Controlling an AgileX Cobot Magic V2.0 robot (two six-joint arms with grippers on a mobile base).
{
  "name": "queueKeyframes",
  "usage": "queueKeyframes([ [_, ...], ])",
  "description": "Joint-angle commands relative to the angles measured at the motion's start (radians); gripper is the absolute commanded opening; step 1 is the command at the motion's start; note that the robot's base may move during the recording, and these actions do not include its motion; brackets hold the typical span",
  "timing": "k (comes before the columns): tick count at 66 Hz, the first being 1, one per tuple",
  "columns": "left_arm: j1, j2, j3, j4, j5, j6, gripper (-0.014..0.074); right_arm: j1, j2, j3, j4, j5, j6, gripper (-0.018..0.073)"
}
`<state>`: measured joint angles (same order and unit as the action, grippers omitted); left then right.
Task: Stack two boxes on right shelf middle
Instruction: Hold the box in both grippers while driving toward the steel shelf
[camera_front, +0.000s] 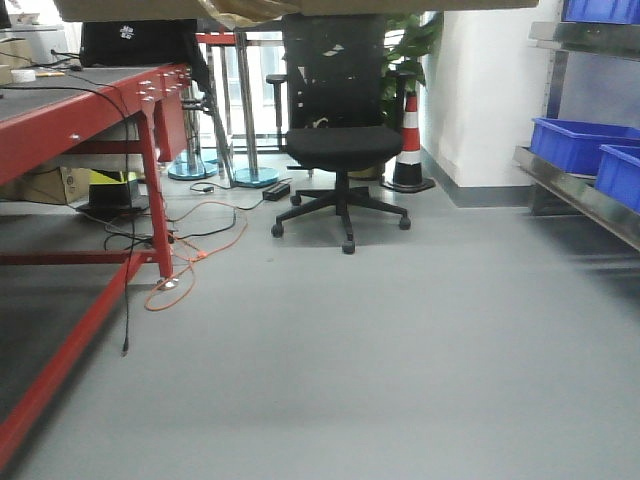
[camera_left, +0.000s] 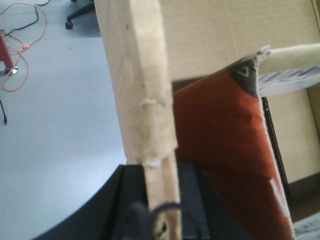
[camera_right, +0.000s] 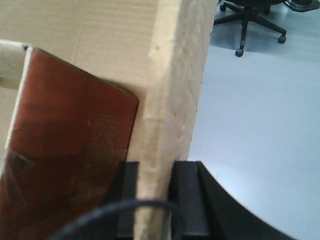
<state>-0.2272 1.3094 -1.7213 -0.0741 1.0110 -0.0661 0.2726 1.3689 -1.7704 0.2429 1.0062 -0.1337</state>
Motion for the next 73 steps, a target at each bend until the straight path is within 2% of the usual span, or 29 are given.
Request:
queueKeyframes([
  [1,0.0,-0.016,-0.005,0.009,-0.036,0.01,-0.0111,-0.008,-0.012,-0.01,-0.029,-0.057,-0.009,-0.0153],
  [73,0.0,-0.016,-0.005,0.009,-0.036,0.01,-0.0111,-0.008,-0.012,-0.01,-0.029,-0.057,-0.009,-0.0153],
])
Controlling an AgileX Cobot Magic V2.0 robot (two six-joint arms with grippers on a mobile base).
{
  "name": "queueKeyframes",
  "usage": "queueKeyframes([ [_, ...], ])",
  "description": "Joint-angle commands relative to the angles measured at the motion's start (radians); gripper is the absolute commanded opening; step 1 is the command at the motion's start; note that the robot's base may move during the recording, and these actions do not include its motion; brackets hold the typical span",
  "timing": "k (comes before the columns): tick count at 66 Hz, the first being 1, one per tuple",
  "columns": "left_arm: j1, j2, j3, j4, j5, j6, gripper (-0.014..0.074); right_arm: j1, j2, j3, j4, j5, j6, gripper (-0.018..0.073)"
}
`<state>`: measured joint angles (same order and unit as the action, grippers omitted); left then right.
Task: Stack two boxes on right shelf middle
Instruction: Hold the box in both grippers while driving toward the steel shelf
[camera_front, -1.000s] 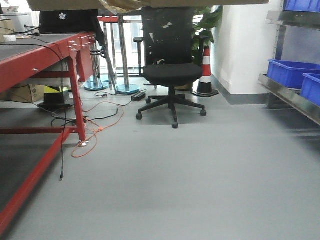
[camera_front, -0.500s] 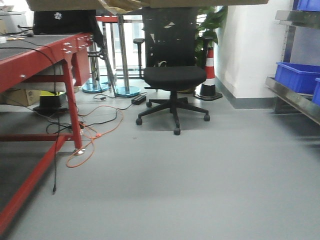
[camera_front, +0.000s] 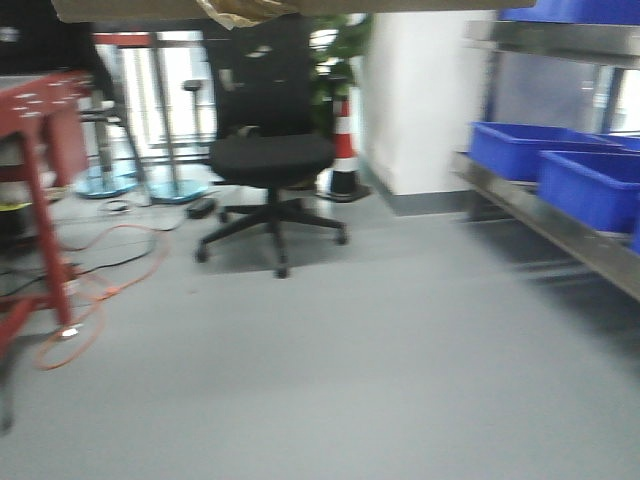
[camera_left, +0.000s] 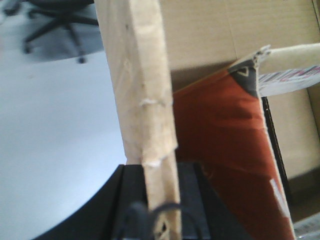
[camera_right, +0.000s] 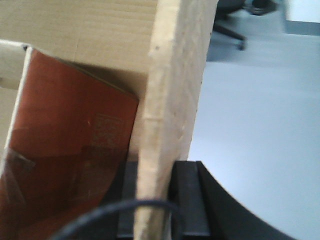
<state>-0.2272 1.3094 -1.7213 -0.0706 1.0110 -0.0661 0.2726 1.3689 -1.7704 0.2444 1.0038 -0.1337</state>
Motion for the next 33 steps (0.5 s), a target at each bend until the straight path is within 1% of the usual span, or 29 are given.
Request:
queueKeyframes([
  [1,0.0,-0.016,-0.005,0.006,-0.036,0.01,-0.0111,-0.008,-0.012,-0.01,-0.03,-0.054,-0.009,-0.0153],
  [33,0.0,-0.016,-0.005,0.006,-0.036,0.01,-0.0111,-0.008,-0.012,-0.01,-0.03,-0.054,-0.009,-0.0153],
])
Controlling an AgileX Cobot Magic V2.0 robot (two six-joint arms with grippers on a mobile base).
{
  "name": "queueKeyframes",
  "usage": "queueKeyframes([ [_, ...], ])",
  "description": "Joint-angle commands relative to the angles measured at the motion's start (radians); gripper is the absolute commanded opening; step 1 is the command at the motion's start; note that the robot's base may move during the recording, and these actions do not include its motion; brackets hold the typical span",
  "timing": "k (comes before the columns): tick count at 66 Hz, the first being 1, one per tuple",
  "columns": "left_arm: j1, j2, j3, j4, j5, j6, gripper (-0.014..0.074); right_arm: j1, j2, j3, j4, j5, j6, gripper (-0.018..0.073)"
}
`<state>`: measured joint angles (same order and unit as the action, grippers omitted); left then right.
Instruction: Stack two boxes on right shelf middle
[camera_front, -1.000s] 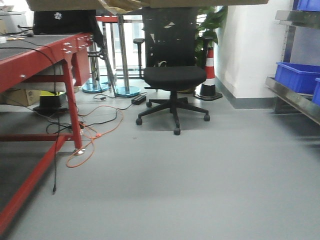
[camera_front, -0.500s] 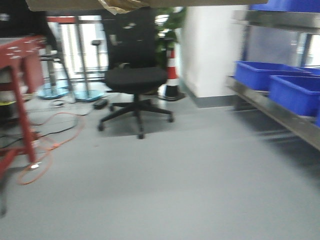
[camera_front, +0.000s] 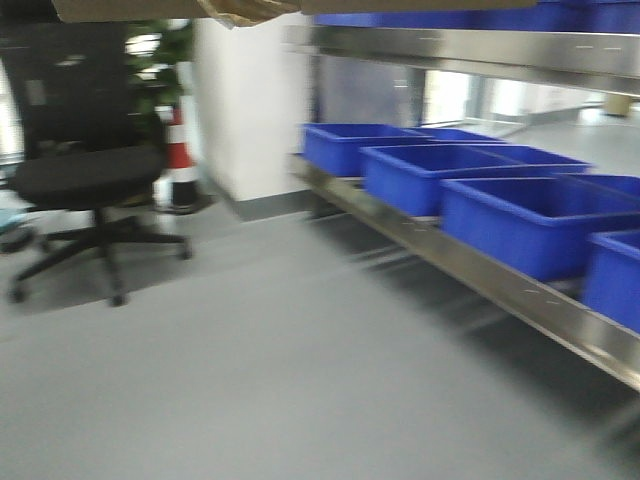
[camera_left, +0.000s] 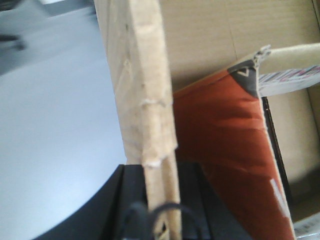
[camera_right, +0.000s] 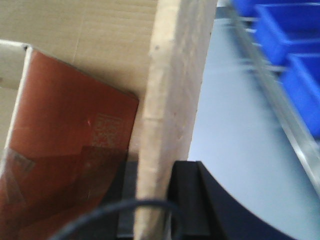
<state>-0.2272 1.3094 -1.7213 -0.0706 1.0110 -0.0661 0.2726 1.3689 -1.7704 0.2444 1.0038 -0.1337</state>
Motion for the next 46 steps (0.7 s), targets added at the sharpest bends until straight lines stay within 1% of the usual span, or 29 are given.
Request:
queueKeyframes([
  [1,0.0,-0.016,-0.005,0.006,-0.036,0.01,-0.0111,-0.008,-0.012,-0.01,-0.03,-0.054,-0.009,-0.0153],
  [46,0.0,-0.016,-0.005,0.006,-0.036,0.01,-0.0111,-0.008,-0.012,-0.01,-0.03,-0.054,-0.009,-0.0153],
])
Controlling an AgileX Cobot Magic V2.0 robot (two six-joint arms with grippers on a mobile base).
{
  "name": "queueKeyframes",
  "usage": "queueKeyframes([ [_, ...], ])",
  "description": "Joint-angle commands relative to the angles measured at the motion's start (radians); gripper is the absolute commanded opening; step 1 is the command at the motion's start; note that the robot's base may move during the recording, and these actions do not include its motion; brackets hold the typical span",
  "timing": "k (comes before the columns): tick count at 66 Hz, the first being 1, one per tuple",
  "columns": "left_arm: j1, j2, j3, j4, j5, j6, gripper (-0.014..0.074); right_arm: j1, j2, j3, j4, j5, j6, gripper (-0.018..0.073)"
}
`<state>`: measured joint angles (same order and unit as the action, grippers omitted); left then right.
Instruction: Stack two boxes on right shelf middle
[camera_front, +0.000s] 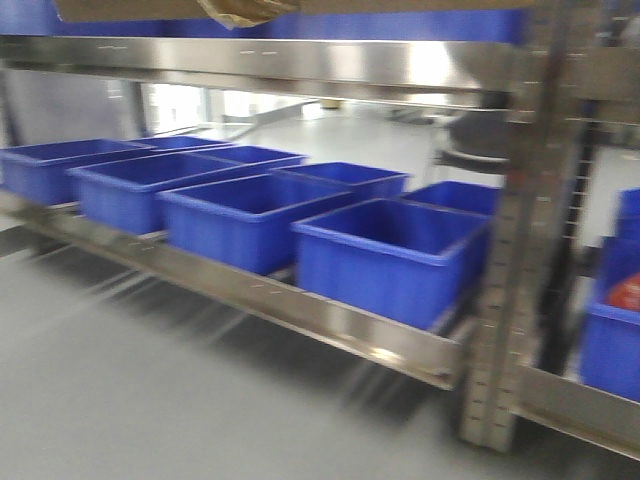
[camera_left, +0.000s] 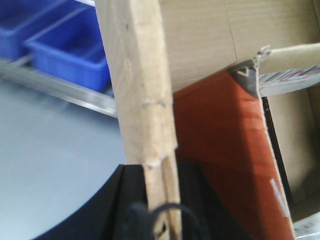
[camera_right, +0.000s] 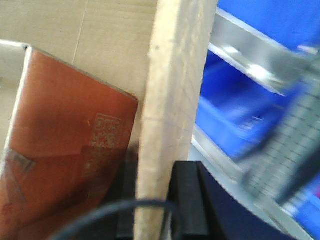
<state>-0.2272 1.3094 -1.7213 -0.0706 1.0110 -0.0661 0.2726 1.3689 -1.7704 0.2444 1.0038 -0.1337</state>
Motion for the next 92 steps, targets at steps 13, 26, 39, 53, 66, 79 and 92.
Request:
queueKeyframes([
  [13,0.0,-0.016,-0.005,0.006,-0.036,0.01,-0.0111,-0.008,-0.012,-0.01,-0.03,-0.054,-0.009,-0.0153],
  [26,0.0,-0.016,-0.005,0.006,-0.036,0.01,-0.0111,-0.008,-0.012,-0.01,-0.03,-0.054,-0.009,-0.0153],
  [39,0.0,-0.016,-0.005,0.006,-0.036,0.01,-0.0111,-0.008,-0.012,-0.01,-0.03,-0.054,-0.009,-0.0153],
  [53,0.0,-0.016,-0.005,0.006,-0.036,0.01,-0.0111,-0.008,-0.012,-0.01,-0.03,-0.054,-0.009,-0.0153],
  [66,0.0,-0.016,-0.005,0.006,-0.036,0.01,-0.0111,-0.008,-0.012,-0.01,-0.03,-0.054,-0.009,-0.0153],
  [79,0.0,-0.016,-0.005,0.006,-0.036,0.01,-0.0111,-0.008,-0.012,-0.01,-0.03,-0.054,-0.009,-0.0153],
  [92,0.0,-0.016,-0.005,0.006,-0.036,0.01,-0.0111,-0.008,-0.012,-0.01,-0.03,-0.054,-0.009,-0.0153],
])
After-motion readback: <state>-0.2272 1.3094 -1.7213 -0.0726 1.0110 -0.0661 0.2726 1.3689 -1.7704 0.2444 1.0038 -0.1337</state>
